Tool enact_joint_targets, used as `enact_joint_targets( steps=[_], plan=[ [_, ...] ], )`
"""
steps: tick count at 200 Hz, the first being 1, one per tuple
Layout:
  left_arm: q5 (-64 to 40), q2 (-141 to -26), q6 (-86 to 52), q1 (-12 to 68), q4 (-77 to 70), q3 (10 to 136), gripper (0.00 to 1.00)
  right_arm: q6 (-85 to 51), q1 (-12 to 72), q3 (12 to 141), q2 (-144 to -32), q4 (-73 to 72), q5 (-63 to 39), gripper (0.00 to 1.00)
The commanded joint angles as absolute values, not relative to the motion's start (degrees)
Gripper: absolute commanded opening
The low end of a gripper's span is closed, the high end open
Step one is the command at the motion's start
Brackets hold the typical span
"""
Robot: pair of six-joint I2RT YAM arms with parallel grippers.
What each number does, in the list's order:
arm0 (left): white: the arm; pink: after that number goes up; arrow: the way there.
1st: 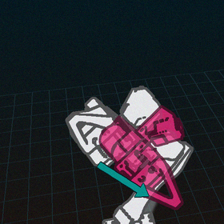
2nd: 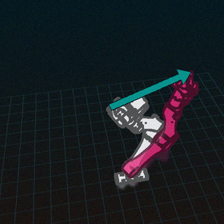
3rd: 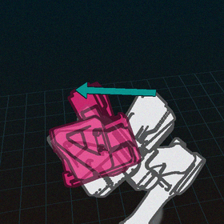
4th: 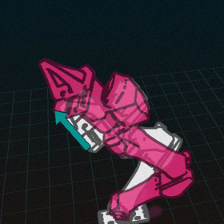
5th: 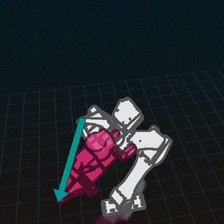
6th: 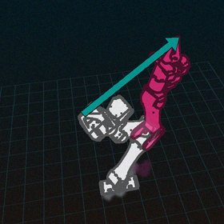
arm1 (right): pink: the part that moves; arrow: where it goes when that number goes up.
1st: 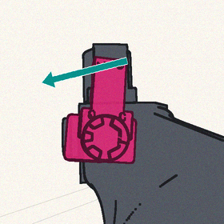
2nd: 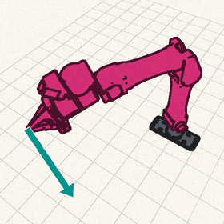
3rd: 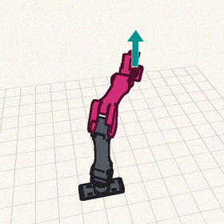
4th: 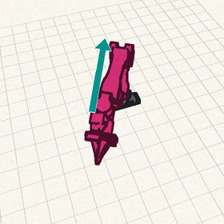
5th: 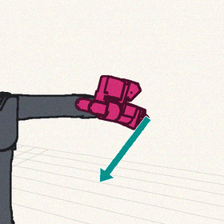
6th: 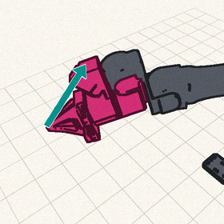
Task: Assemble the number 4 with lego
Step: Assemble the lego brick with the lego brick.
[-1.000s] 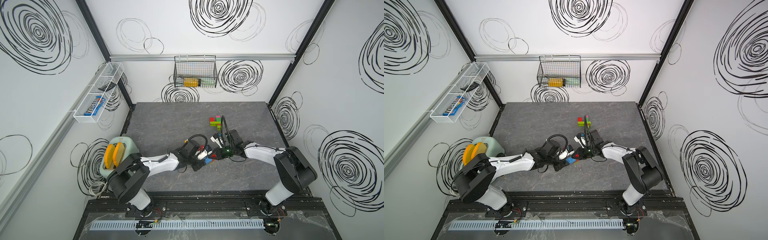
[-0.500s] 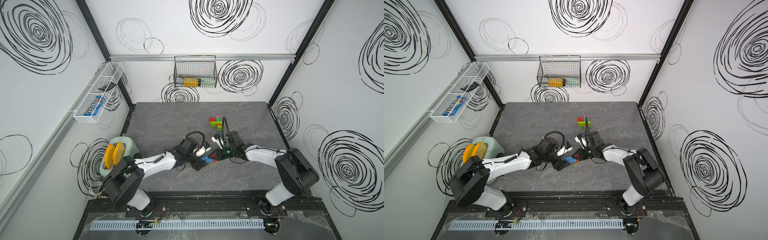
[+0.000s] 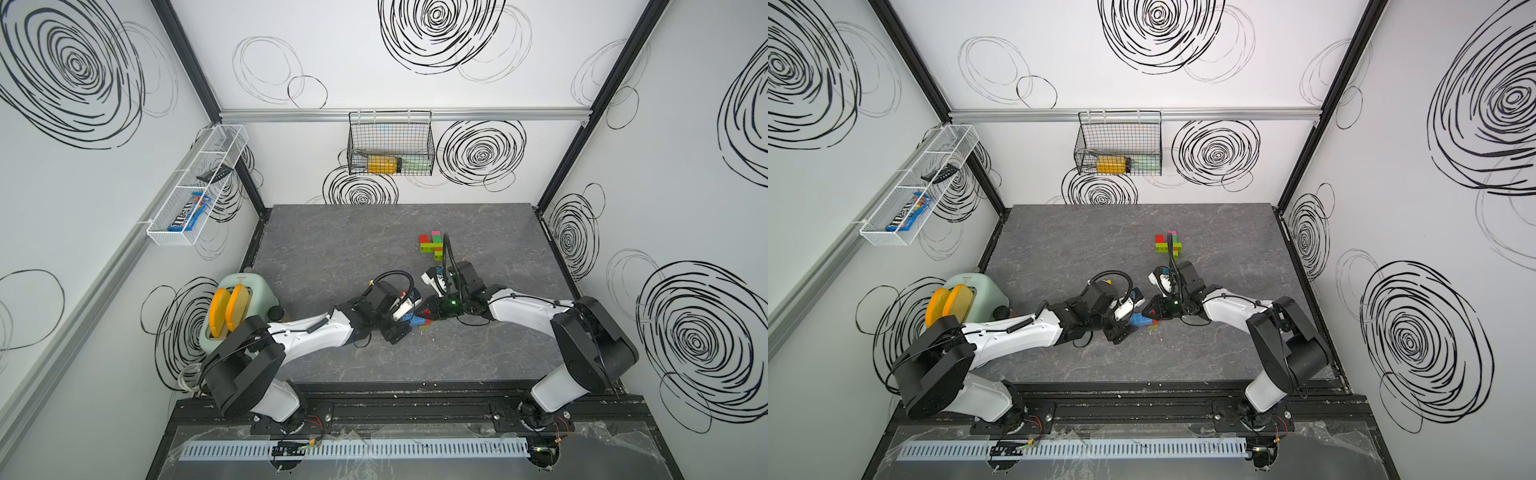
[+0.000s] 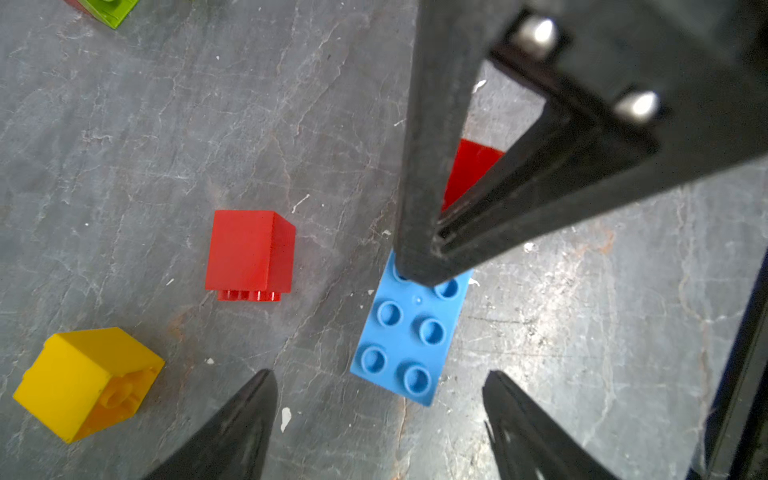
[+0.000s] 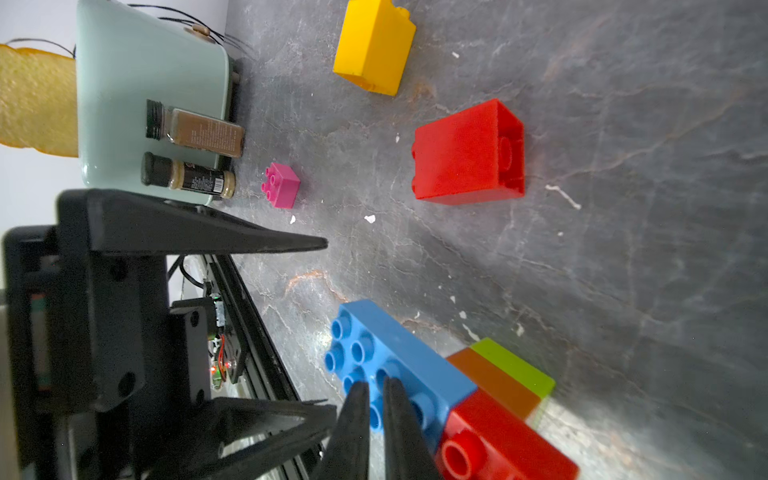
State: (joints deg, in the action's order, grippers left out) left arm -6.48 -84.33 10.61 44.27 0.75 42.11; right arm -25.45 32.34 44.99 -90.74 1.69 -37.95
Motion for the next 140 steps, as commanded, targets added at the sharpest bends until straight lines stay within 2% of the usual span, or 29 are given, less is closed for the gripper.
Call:
enact_joint_targets(
  steps=[1,37,70,123,140],
  plan=[
    [-10.78,-79.66,8.11,42.76,-7.05,39.91,0.83,-25.4,32.99,46.55,-90.57,6.4,-35.42,0.2],
    [-13.62,-73.03,2.89,39.16,-13.33,36.75,0.85,-25.41,33.12,48.13,-90.02,6.86,-35.16,0.22],
    [-8.34,-72.04,-2.84,34.82,-10.15,38.67,0.86,-25.4,33.12,48.55,-89.56,7.05,-34.97,0.23],
    [-2.04,-84.23,-16.7,29.57,0.6,48.89,0.84,-25.22,33.15,48.72,-89.52,6.86,-35.8,0.25],
    [-0.11,-89.83,-19.38,28.02,4.75,52.63,0.8,-25.09,33.33,48.86,-89.16,6.77,-36.03,0.27]
  ],
)
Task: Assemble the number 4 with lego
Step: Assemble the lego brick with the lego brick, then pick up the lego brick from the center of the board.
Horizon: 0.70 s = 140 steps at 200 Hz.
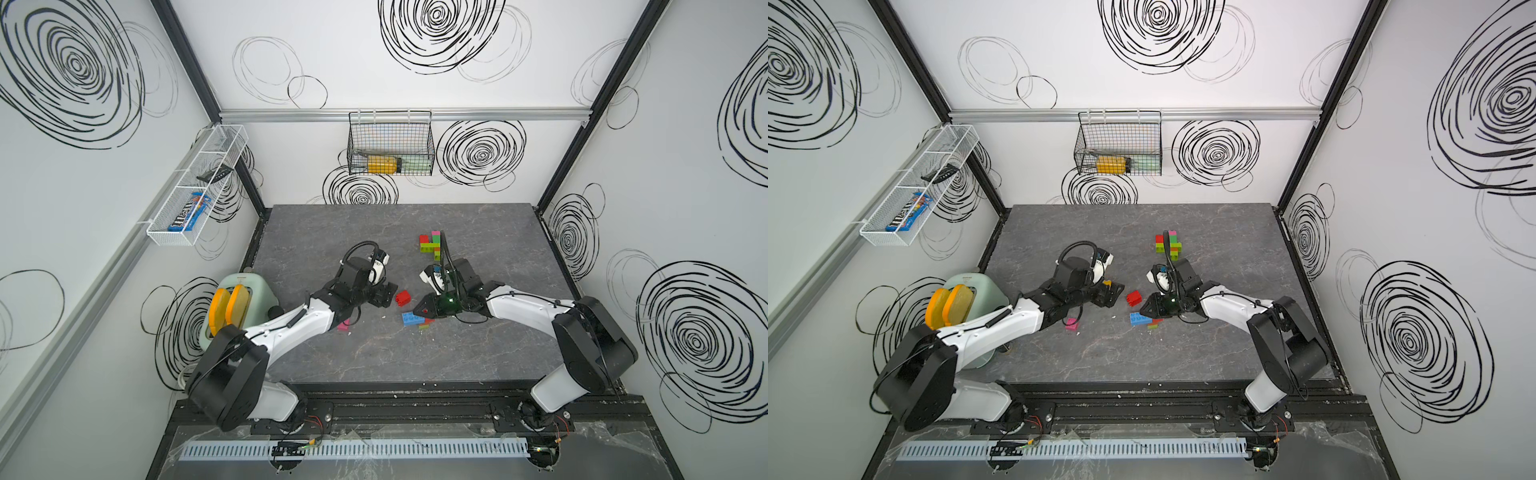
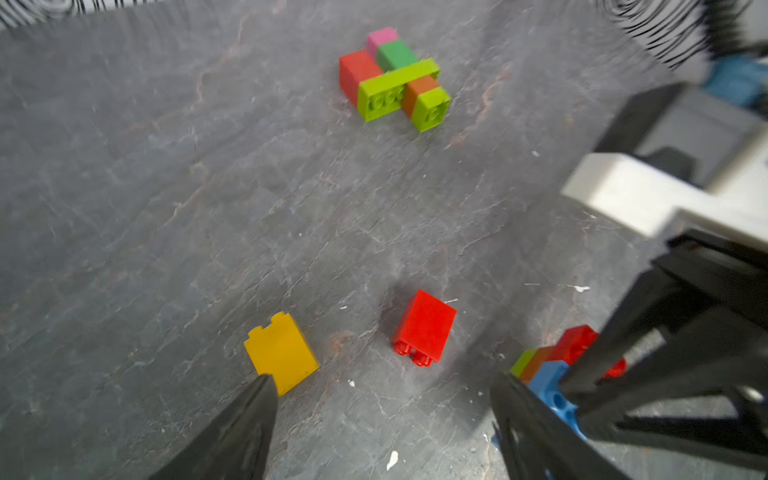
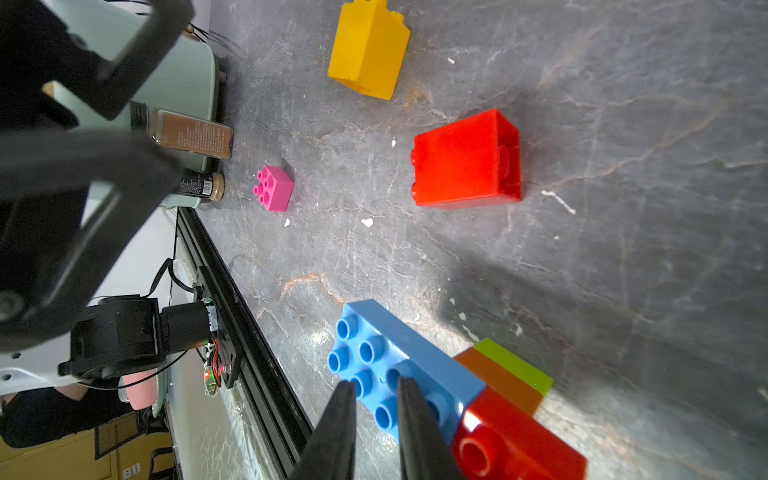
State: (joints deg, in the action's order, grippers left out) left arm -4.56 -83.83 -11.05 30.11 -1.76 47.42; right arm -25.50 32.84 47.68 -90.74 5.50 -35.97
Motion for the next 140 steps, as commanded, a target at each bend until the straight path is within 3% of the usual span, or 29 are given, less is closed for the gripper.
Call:
enact_joint_targets(
  steps=[1,40,78,115,140],
  plan=[
    [0.12,-90.09,-19.58,27.98,4.84,52.77,0.8,-25.07,33.37,48.86,-89.18,6.81,-36.03,0.27],
    [8.78,-98.15,-21.97,27.14,7.38,56.71,0.81,-24.31,33.46,49.25,-88.7,7.12,-36.13,0.29],
    [6.46,-103.28,-21.25,27.59,7.67,59.88,0.77,-23.99,33.4,48.76,-88.95,7.0,-35.68,0.29],
    [6.17,-105.91,-20.92,27.86,8.19,60.91,0.65,-23.82,33.48,48.5,-88.67,7.05,-35.63,0.3],
    [5.74,-106.18,-20.92,28.04,8.07,60.69,0.51,-23.72,33.41,48.53,-88.35,7.33,-35.73,0.31]
  ],
)
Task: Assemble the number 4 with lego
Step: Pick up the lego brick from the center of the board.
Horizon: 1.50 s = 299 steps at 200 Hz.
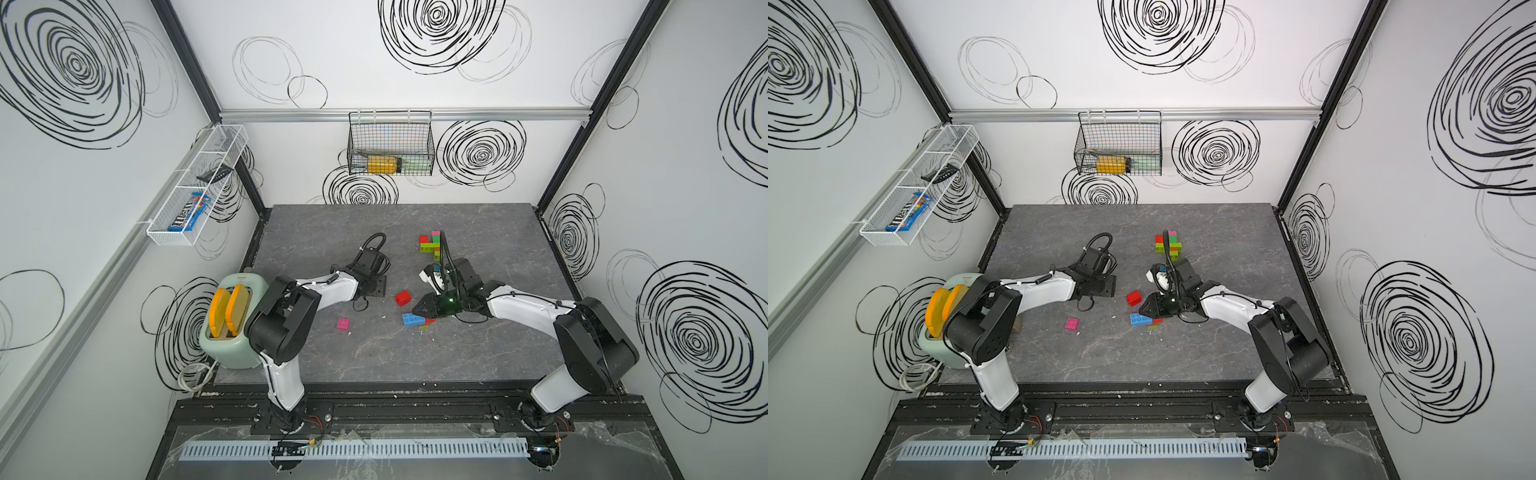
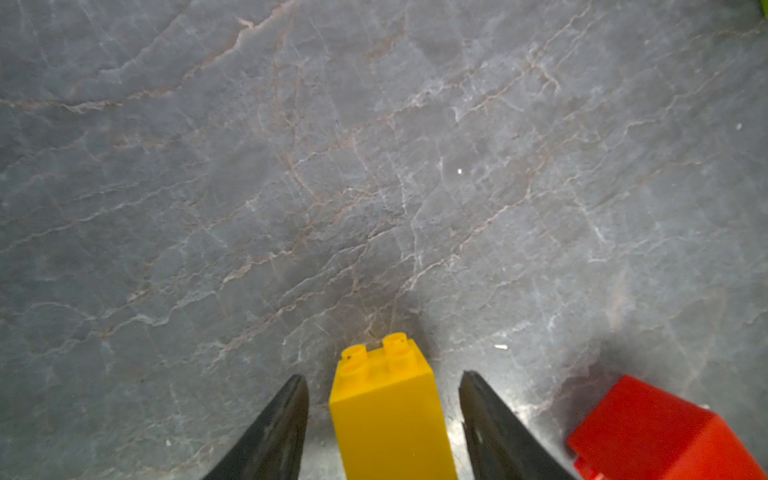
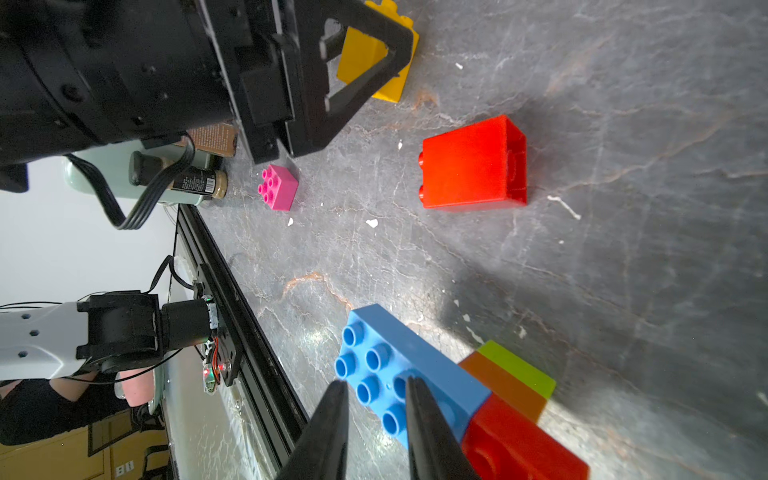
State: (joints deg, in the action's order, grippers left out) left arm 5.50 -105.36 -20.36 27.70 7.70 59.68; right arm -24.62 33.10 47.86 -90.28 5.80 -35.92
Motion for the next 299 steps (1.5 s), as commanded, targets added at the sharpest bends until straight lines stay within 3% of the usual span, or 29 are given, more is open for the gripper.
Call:
enact_joint_targets(
  steps=[1,62,93,115,151,194,230,299],
  plan=[
    [5.68,-106.17,-20.88,28.04,8.04,60.71,0.5,-23.73,33.41,48.57,-88.34,7.36,-35.75,0.31],
    [4.33,-106.09,-20.4,27.61,7.78,59.11,0.33,-24.78,33.34,49.2,-85.79,6.09,-35.77,0.37],
    [2.44,-103.29,-18.59,27.7,5.52,57.53,0.11,-25.86,33.04,49.64,-84.12,5.65,-32.94,0.43],
    [1.54,-98.2,-16.69,28.0,0.36,53.86,0.0,-27.6,32.27,50.21,-83.54,4.84,-32.16,0.57],
    [0.14,-86.5,-11.57,30.47,-12.4,44.77,0.0,-31.08,30.91,51.2,-83.84,3.36,-32.41,0.73],
    [-1.75,-73.08,5.19,39.33,-43.84,26.86,0.0,-29.41,30.79,52.94,-81.79,3.93,-37.34,0.85],
    [-7.74,-71.19,12.57,42.23,-48.65,24.02,0.0,-25.38,31.32,52.51,-79.19,4.27,-41.98,0.85],
    [-10.22,-72.15,18.13,45.11,-50.44,23.82,0.0,-18.19,34.4,56.77,-80.4,14.9,-40.44,0.77]
  ],
)
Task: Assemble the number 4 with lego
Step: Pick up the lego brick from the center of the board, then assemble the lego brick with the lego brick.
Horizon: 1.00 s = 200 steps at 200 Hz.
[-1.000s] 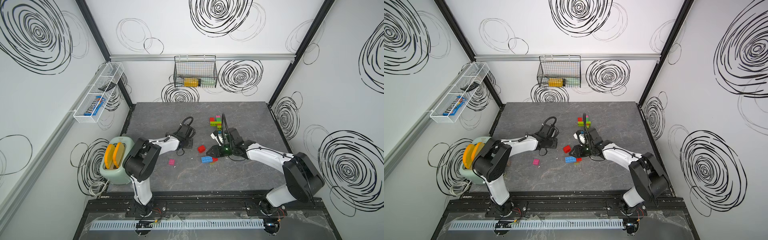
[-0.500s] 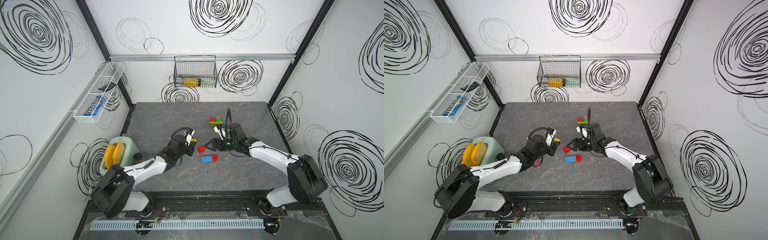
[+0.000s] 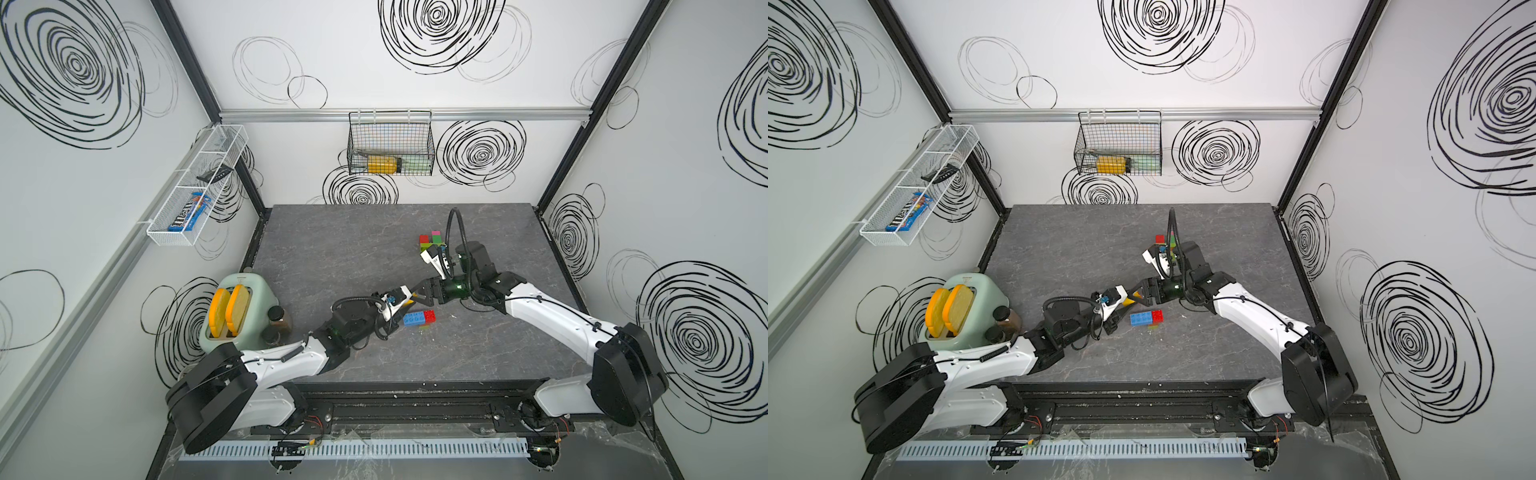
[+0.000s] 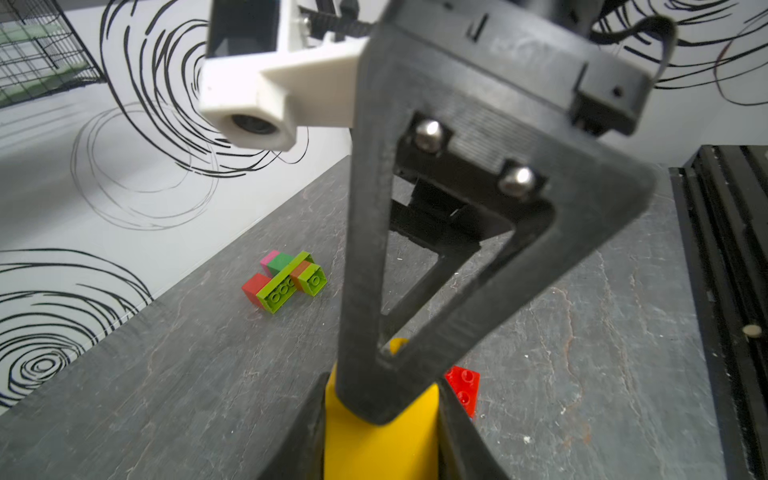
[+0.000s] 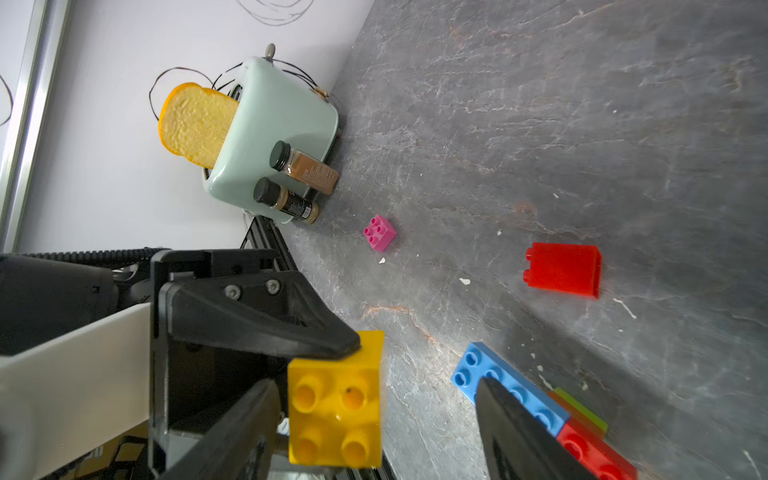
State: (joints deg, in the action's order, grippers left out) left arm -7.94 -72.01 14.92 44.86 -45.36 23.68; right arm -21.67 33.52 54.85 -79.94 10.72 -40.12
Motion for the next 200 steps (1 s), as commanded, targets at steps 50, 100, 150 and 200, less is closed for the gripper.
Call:
enact_joint_targets(
  steps=[50,100,150,200],
  plan=[
    [-10.57,-72.44,17.89,45.34,-51.45,23.42,0.0,-17.34,36.08,59.19,-82.37,15.97,-40.06,0.52],
    [-12.89,-72.52,15.73,45.19,-53.44,22.65,0.0,-17.51,36.99,59.77,-81.91,16.66,-36.68,0.25],
    [-4.89,-68.0,8.38,44.54,-61.11,18.93,0.98,-26.26,36.9,57.9,-79.45,22.55,-12.91,0.0],
    [16.81,-58.44,-11.7,43.62,-40.75,22.27,0.96,-38.28,44.1,59.6,-82.43,30.35,6.68,0.0]
  ],
)
